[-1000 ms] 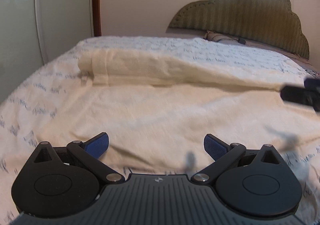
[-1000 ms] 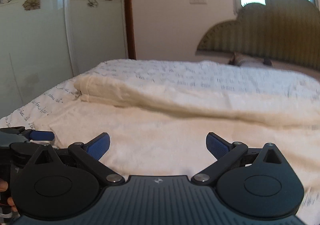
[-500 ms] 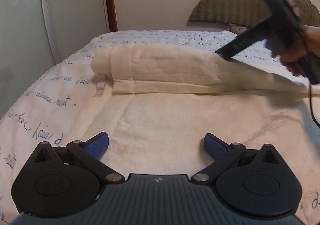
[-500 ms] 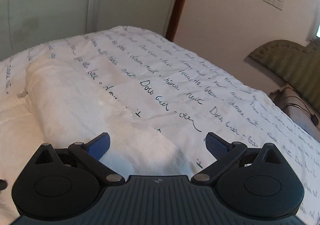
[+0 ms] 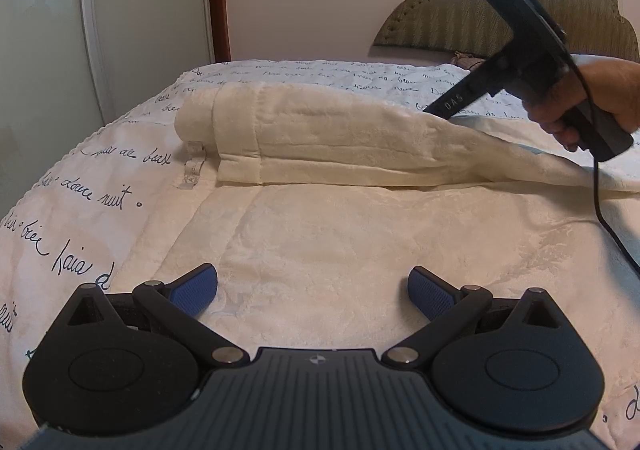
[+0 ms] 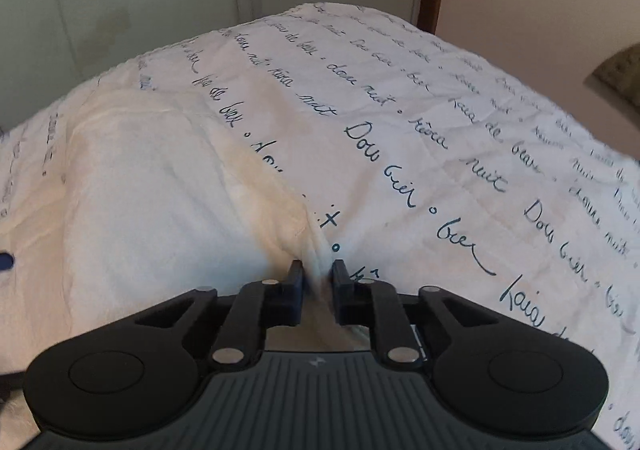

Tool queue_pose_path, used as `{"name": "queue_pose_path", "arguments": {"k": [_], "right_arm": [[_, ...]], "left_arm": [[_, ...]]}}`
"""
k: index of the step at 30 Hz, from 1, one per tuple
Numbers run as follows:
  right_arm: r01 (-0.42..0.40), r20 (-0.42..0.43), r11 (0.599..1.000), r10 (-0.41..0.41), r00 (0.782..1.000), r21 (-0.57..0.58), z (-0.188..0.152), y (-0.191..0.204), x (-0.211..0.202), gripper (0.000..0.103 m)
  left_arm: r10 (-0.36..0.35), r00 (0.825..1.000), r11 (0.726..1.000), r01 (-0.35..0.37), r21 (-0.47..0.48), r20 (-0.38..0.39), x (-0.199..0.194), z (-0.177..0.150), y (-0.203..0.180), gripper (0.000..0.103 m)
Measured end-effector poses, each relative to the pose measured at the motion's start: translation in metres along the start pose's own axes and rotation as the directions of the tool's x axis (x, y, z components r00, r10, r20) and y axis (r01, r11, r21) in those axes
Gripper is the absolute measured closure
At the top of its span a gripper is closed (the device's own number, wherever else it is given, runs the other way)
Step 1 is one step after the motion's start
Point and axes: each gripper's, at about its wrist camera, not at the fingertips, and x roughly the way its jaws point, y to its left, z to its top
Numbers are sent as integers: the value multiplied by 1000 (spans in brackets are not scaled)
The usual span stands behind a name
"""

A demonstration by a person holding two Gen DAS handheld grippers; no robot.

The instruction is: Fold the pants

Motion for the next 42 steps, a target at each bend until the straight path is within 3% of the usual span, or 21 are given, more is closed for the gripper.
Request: {"name": "queue_pose_path", "arguments": {"k": [2, 3, 5, 6, 8, 10, 12, 15, 18, 20, 22, 25, 27, 29, 31, 33, 34, 37, 39, 41, 42], "right_arm": [[121, 31, 987, -118, 993, -107, -3, 22, -11, 94], [244, 73, 947, -233, 970, -210, -3, 39, -15, 94], [487, 207, 783, -441, 873, -386, -8, 73, -24, 94], [572, 282, 699, -498, 820, -428, -10, 87, -31, 94], [675, 403, 580, -541, 738, -456, -18, 112, -51, 94], [707, 483, 521, -515, 708, -479, -34, 141, -74, 94], [718, 526, 477, -488, 696, -507, -57, 168, -93, 94], [688, 527, 463, -441, 726, -559, -100, 211, -119, 94], [628, 481, 463, -405, 778, -625, -138, 244, -127, 94], [582, 437, 456, -389, 811, -674, -158, 260, -117, 95], [534, 388, 489, -372, 843, -690, -173, 269, -109, 95], [521, 372, 543, -366, 853, -659, -177, 270, -103, 95], [508, 362, 618, -356, 861, -600, -167, 266, -107, 95], [493, 358, 673, -343, 868, -552, -164, 272, -116, 95], [483, 359, 692, -330, 873, -537, -160, 281, -123, 95], [422, 298, 736, -305, 905, -529, -159, 287, -121, 94], [414, 285, 740, -304, 909, -530, -162, 289, -117, 91], [459, 307, 711, -344, 888, -532, -170, 296, -116, 88], [419, 312, 721, -287, 906, -553, -176, 295, -142, 73], [392, 323, 799, -263, 909, -456, -178, 274, -176, 38], [408, 330, 831, -292, 898, -377, -179, 257, -191, 33]], "left_arm": [[-9, 1000, 1000, 10, -25, 15, -4, 1, 5, 2], [-12, 1000, 999, 13, -47, 28, -7, 3, 8, 2], [10, 998, 995, -4, -96, 62, -16, 8, 18, 2], [24, 996, 992, -13, -123, 83, -22, 11, 24, 2], [41, 993, 986, -21, -168, 115, -35, 17, 36, 0], [26, 992, 978, 1, -209, 126, -44, 25, 50, 0], [-37, 991, 960, 71, -272, 128, -51, 30, 68, 1], [-141, 978, 894, 194, -405, 157, -61, 32, 96, 1], [-226, 952, 789, 303, -535, 206, -68, 24, 119, 0], [-248, 945, 729, 328, -600, 215, -67, 18, 130, 0], [-235, 955, 714, 296, -635, 180, -63, 15, 133, 0], [-237, 964, 727, 258, -636, 120, -50, 14, 131, 9], [-234, 968, 741, 236, -629, 88, -47, 14, 126, 40], [-195, 978, 765, 201, -611, 78, -48, 14, 125, 49], [-80, 994, 825, 106, -555, 71, -56, 14, 119, 49], [31, 997, 866, 10, -500, 73, -62, 19, 109, 47], [61, 995, 884, -18, -466, 79, -65, 22, 102, 47], [95, 989, 929, -48, -368, 111, -78, 29, 76, 29], [82, 985, 957, -35, -287, 154, -88, 33, 56, 15], [50, 983, 982, -16, -188, 177, -92, 35, 30, 12], [14, 983, 991, 11, -133, 185, -94, 36, 17, 11]]}}
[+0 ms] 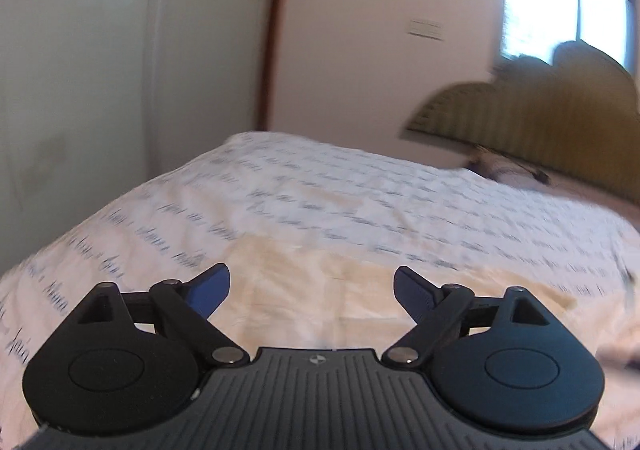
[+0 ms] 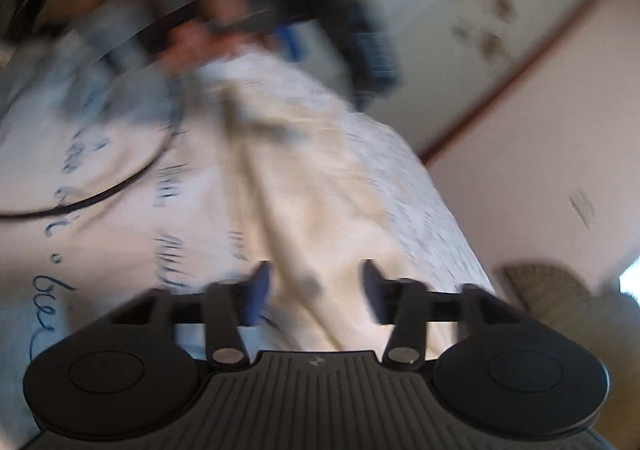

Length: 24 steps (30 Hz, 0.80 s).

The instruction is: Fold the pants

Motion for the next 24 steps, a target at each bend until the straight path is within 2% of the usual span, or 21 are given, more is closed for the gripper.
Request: {"name": "queue_pose_path", "arguments": {"k": [2, 3, 4, 5, 7, 9, 10, 11, 12, 14, 16, 17, 19, 20, 21, 22, 24], "right_arm": [[90, -63, 986, -82, 995, 139, -23, -40, -8, 32], [146, -119, 968, -123, 985, 203, -37, -57, -10, 31], [195, -196, 935, -141, 971, 296, -53, -76, -7, 31], [217, -249, 894, -124, 961, 392, -71, -94, -7, 31], [237, -274, 760, -81, 958, 606, -110, -127, -14, 31], [239, -230, 587, -92, 969, 773, -138, -158, -27, 31], [227, -193, 487, -120, 974, 843, -157, -174, -41, 31], [216, -168, 412, -149, 974, 885, -167, -186, -48, 31], [217, -163, 355, -175, 971, 909, -175, -199, -48, 31], [250, -201, 250, -205, 958, 935, -191, -235, -37, 31], [296, -268, 150, -182, 946, 943, -212, -261, -15, 31], [320, -301, 110, -159, 940, 941, -223, -272, -2, 31], [368, -360, 61, -107, 927, 928, -239, -286, 19, 31], [375, -370, 54, -89, 925, 925, -244, -286, 25, 45], [367, -362, 46, -86, 928, 929, -248, -285, 29, 64], [358, -355, 32, -83, 931, 933, -252, -282, 29, 93], [326, -324, -5, -120, 938, 945, -256, -272, 16, 93]], "left_arm": [[-112, 993, 986, 115, 121, -29, 1, -6, -33, 10], [-174, 984, 966, 180, 186, -49, 0, -11, -51, 10], [-226, 972, 936, 237, 261, -70, 0, -18, -69, 10], [-264, 961, 897, 278, 344, -87, -2, -26, -87, 10], [-294, 951, 802, 297, 519, -89, -7, -46, -124, 10], [-313, 948, 690, 263, 674, -49, -10, -70, -157, 11], [-325, 945, 644, 247, 724, -33, -10, -80, -168, 11], [-333, 942, 605, 237, 760, -29, -8, -90, -180, 14], [-341, 939, 577, 240, 781, -36, -5, -97, -188, 18], [-356, 931, 558, 279, 781, -79, 4, -103, -198, 26], [-362, 924, 559, 318, 766, -120, 16, -105, -202, 35], [-366, 922, 557, 328, 763, -130, 21, -106, -204, 38], [-362, 924, 544, 319, 776, -126, 29, -108, -207, 41], [-363, 924, 534, 309, 787, -117, 32, -109, -207, 44], [-365, 925, 525, 297, 797, -104, 34, -109, -210, 47], [-368, 925, 523, 289, 802, -93, 37, -107, -212, 51], [-391, 916, 535, 305, 788, -90, 39, -103, -207, 66]]}}
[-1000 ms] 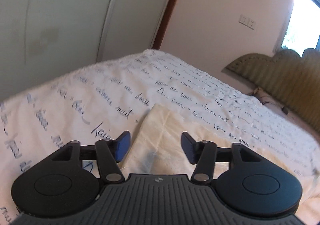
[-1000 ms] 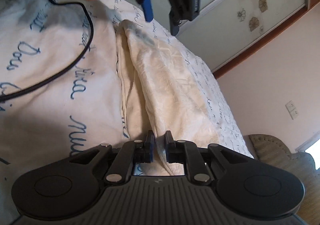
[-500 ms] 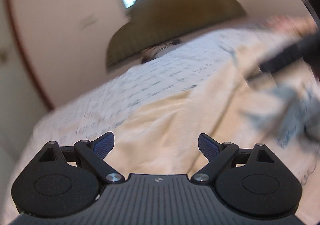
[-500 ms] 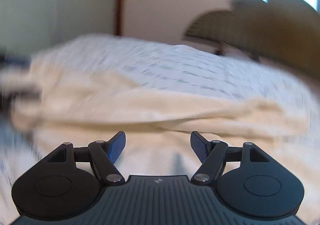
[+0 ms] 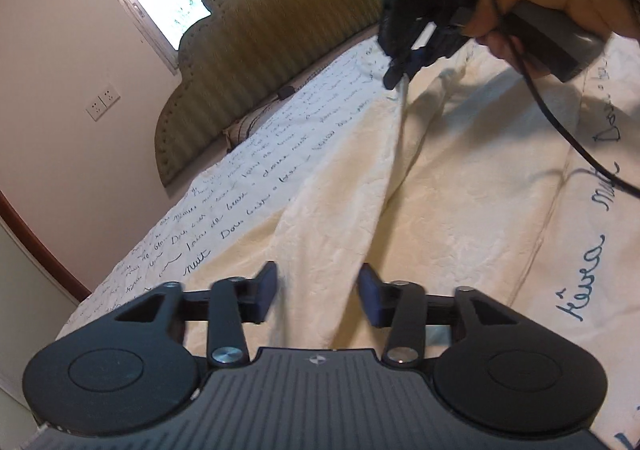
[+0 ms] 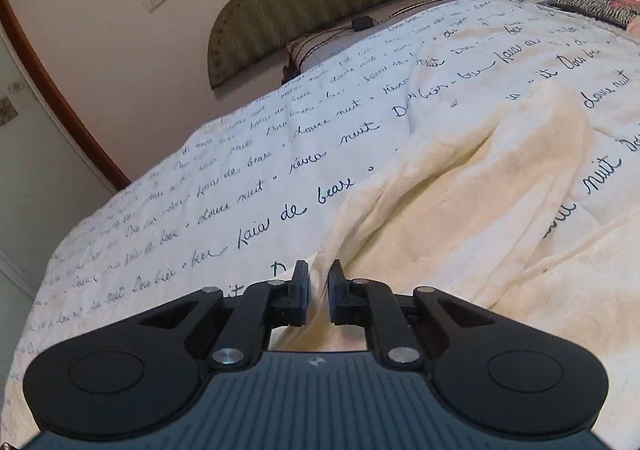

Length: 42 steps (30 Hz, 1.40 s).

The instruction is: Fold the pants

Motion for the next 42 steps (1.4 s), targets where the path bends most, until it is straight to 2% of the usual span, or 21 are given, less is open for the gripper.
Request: {"name": "queue_pose_path", "arguments": {"k": [1, 3, 6, 8, 14, 18, 20, 23, 24, 27, 29, 31, 33, 34, 35, 36, 38, 40, 42], "right_arm": [[-14, 30, 1000, 14, 999, 8, -3, -3, -9, 95], [-61, 89, 997, 58, 994, 39, -11, -13, -35, 95], [-139, 151, 986, 123, 981, 98, -23, -35, -81, 95], [-155, 168, 982, 137, 976, 103, -35, -47, -109, 95], [-146, 161, 978, 122, 979, 147, -74, -75, -150, 94], [-127, 128, 977, 106, 986, 170, -90, -86, -149, 94], [-91, 108, 982, 74, 991, 164, -96, -89, -145, 94], [-50, 83, 985, 36, 996, 168, -102, -90, -140, 91], [-47, 88, 983, 32, 996, 179, -104, -91, -141, 90], [-29, 138, 978, 0, 990, 208, -108, -94, -155, 84], [59, 221, 976, -106, 970, 208, -109, -92, -170, 81], [188, 296, 973, -221, 929, 136, -96, -83, -178, 81], [244, 321, 969, -245, 915, 42, -77, -73, -176, 81], [269, 328, 963, -249, 912, -18, -66, -65, -169, 80], [295, 324, 952, -256, 911, -78, -55, -58, -161, 75], [326, 319, 934, -268, 909, -144, -46, -49, -149, 71], [361, 297, 903, -288, 910, -234, -32, -38, -126, 44], [368, 263, 881, -295, 918, -297, -21, -30, -101, 39], [418, 249, 845, -348, 904, -335, -17, -26, -81, 39]], "left_arm": [[-20, 1000, 999, 20, -33, 10, -1, 3, 4, 69], [-53, 998, 995, 56, -87, 31, -5, 3, 13, 83], [-103, 992, 985, 111, -130, 69, -18, 2, 21, 87], [-141, 987, 980, 151, -133, 79, -25, 1, 20, 87], [-190, 978, 971, 200, -132, 85, -43, -6, 6, 90], [-254, 966, 951, 260, -167, 53, -39, -16, 9, 90], [-284, 958, 943, 286, -170, 39, -36, -23, 7, 90], [-287, 957, 942, 291, -166, 47, -32, -31, 4, 90], [-292, 955, 939, 297, -172, 51, -31, -34, 5, 82], [-302, 950, 932, 311, -185, 75, -31, -40, 5, 80], [-292, 953, 934, 302, -188, 80, -32, -44, 4, 73], [-269, 960, 938, 279, -206, 77, -32, -45, 6, 58], [-214, 975, 945, 221, -240, 55, -30, -45, 8, 24], [-210, 977, 940, 214, -264, 43, -28, -45, 11, 14], [-242, 969, 926, 243, -288, 38, -25, -46, 15, 0], [-280, 959, 909, 280, -309, 44, -24, -48, 20, 0], [-297, 954, 893, 296, -339, 49, -22, -49, 25, 1], [-303, 952, 888, 302, -347, 52, -22, -51, 26, 1], [-304, 951, 887, 303, -348, 52, -21, -50, 25, 1]]}}
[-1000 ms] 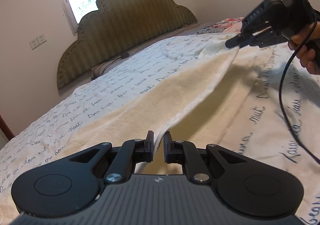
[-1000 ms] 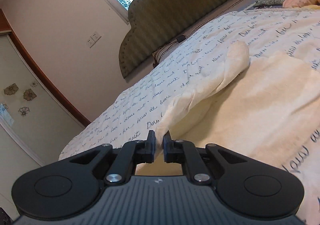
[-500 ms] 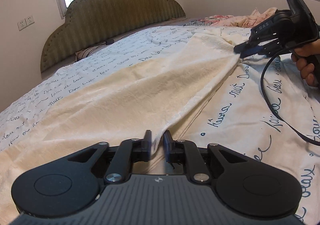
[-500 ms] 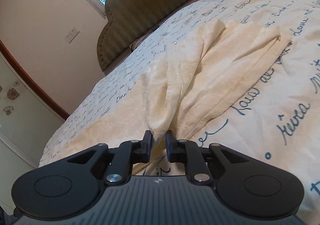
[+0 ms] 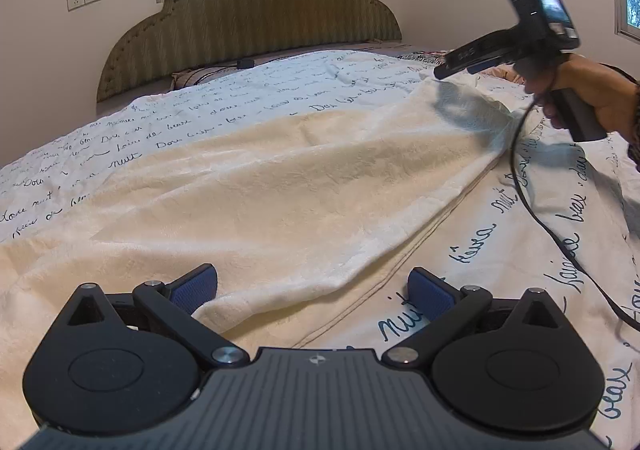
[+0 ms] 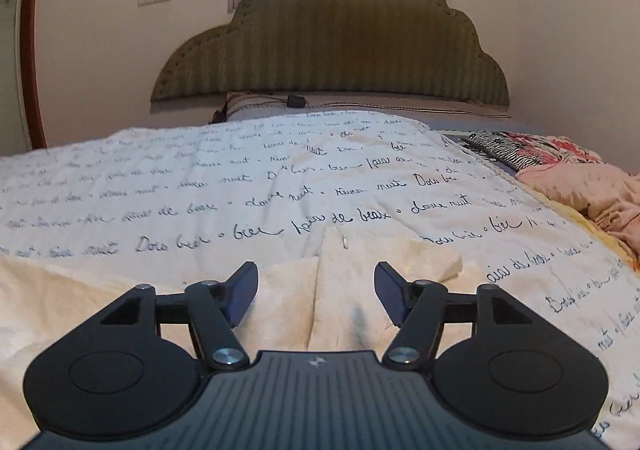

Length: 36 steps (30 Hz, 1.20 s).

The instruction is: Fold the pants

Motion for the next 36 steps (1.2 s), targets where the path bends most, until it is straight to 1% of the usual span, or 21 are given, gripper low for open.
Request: {"name": "queue_pose_path", "arguments": {"k": [3, 5, 7, 11, 13, 14, 15, 17, 18, 19, 21, 23, 25, 27, 28, 29, 30, 33, 34, 35, 36], "right_arm": [[90, -31, 995, -92, 995, -53, -3, 3, 20, 39], [168, -35, 981, -172, 984, -97, -6, 1, 25, 39], [225, -23, 965, -230, 973, -134, -10, -4, 25, 39], [257, -70, 958, -267, 961, -124, -14, -23, 29, 39], [246, -104, 967, -252, 962, -74, -18, -35, 27, 39], [228, -118, 973, -229, 966, -26, -21, -43, 25, 39], [197, -131, 979, -188, 973, 57, -23, -54, 21, 39], [71, -93, 970, -51, 994, 231, -28, -74, 14, 39], [31, -90, 959, -6, 996, 282, -30, -80, 14, 39], [23, -99, 952, 8, 995, 304, -30, -81, 17, 39], [10, -88, 962, 14, 996, 273, -25, -74, 23, 39], [27, -76, 979, -12, 997, 202, -16, -62, 31, 39], [39, -56, 995, -34, 998, 90, -7, -47, 39, 40], [74, -85, 997, -76, 993, -27, 0, -33, 53, 40], [76, -98, 995, -83, 992, -71, 2, -29, 59, 59], [76, -119, 991, -90, 989, -113, 3, -25, 64, 88], [88, -137, 983, -110, 984, -159, 3, -21, 68, 92], [132, -99, 941, -170, 980, -313, -2, -11, 55, 93], [123, -91, 946, -156, 984, -300, 0, -14, 48, 94], [95, -95, 965, -121, 988, -243, 5, -21, 43, 94], [36, -100, 990, -50, 994, -137, 15, -32, 37, 94]], "left_arm": [[-10, 1000, 1000, 10, -9, 2, -1, 0, 2, 1], [-20, 1000, 1000, 20, -21, 2, 0, 0, 4, 1], [-26, 1000, 999, 26, -28, 2, 0, -1, 5, 1], [-33, 999, 999, 33, -36, 1, 0, -1, 6, 1], [-33, 999, 999, 33, -36, 1, 0, -1, 6, 1], [-33, 999, 999, 33, -36, 1, 0, -1, 6, 1], [-33, 999, 999, 33, -37, 1, 0, -1, 6, 1], [-33, 999, 999, 33, -36, 0, 1, -1, 6, 1], [-33, 999, 999, 33, -36, -2, 1, -1, 5, 1], [-33, 999, 999, 33, -37, -3, 1, -1, 5, 1], [-34, 999, 999, 34, -38, -3, 1, -1, 5, 1], [-36, 999, 998, 36, -42, -4, 1, 0, 6, 1], [-39, 999, 998, 39, -48, -5, 2, 0, 6, 1], [-42, 999, 998, 42, -52, -6, 2, 0, 7, 1], [-43, 999, 998, 42, -53, -6, 2, 0, 7, 1], [-43, 999, 998, 43, -53, -6, 1, 0, 7, 1], [-42, 999, 998, 42, -53, -6, 1, 0, 7, 1], [-42, 999, 998, 42, -52, -6, 1, 0, 7, 1], [-41, 999, 998, 41, -52, -6, 1, -1, 7, 1], [-41, 999, 998, 41, -52, -5, 1, -1, 7, 1], [-41, 999, 998, 40, -53, -3, 1, -1, 7, 1]]}}
